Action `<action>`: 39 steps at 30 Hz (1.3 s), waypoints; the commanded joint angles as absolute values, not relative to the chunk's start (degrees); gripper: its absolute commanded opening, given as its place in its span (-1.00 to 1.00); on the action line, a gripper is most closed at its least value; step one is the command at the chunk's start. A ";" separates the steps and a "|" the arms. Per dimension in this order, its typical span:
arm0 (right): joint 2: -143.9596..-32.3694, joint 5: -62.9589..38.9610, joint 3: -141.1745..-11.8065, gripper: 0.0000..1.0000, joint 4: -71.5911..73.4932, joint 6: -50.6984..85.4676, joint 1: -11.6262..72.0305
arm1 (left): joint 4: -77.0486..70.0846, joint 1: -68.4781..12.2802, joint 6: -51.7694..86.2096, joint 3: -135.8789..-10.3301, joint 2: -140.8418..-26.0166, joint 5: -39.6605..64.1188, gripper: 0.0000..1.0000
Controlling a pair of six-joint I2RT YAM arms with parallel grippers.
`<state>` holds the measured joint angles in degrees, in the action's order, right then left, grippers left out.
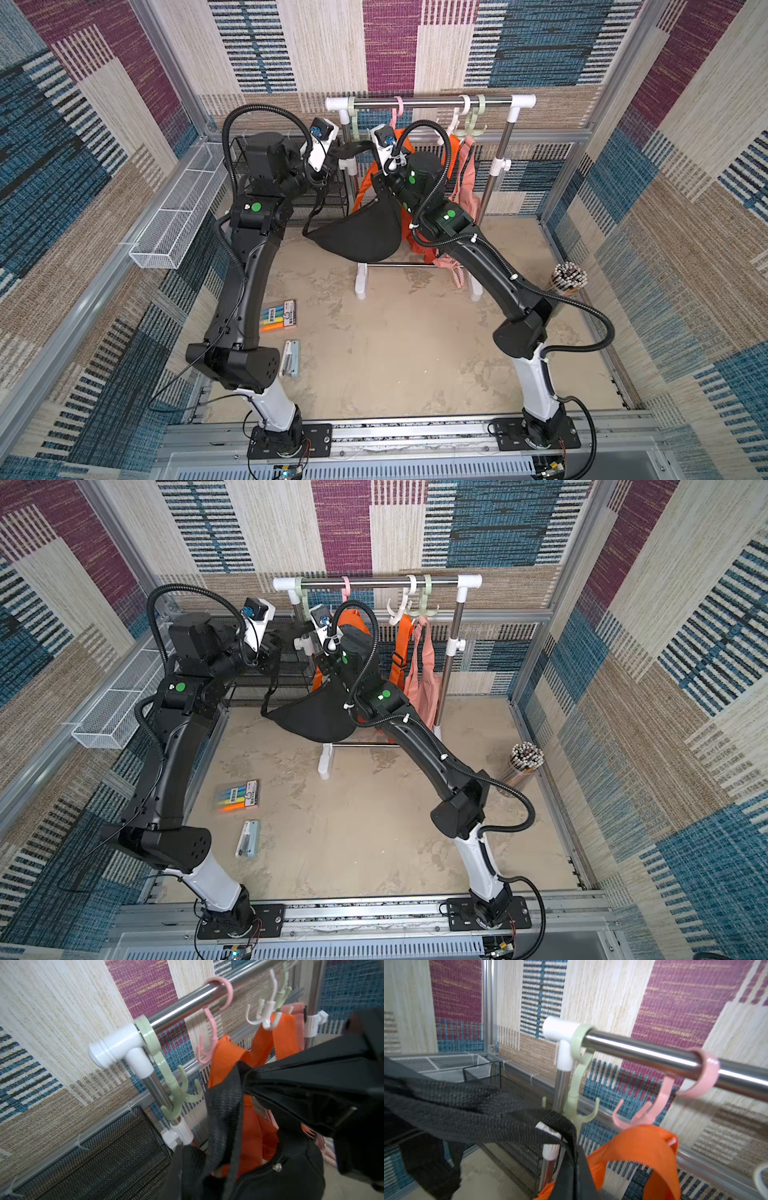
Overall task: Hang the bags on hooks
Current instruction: Hang the bag on the hook.
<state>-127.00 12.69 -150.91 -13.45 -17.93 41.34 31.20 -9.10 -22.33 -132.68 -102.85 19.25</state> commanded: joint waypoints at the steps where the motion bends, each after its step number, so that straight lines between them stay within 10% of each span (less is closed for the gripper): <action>1: -130.96 14.60 -157.93 -1.00 -16.01 -20.97 41.16 | 42.11 -8.80 -18.55 -145.71 -109.90 16.15 -1.00; 39: -137.55 20.41 -153.03 -1.00 -3.54 -22.14 38.96 | 18.66 -2.46 -2.99 -154.54 -131.28 22.96 -1.00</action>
<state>-137.47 16.60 -152.64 -3.49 -23.70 39.55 20.32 -3.29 -5.61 -156.51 -132.07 24.97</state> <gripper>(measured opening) 0.057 0.056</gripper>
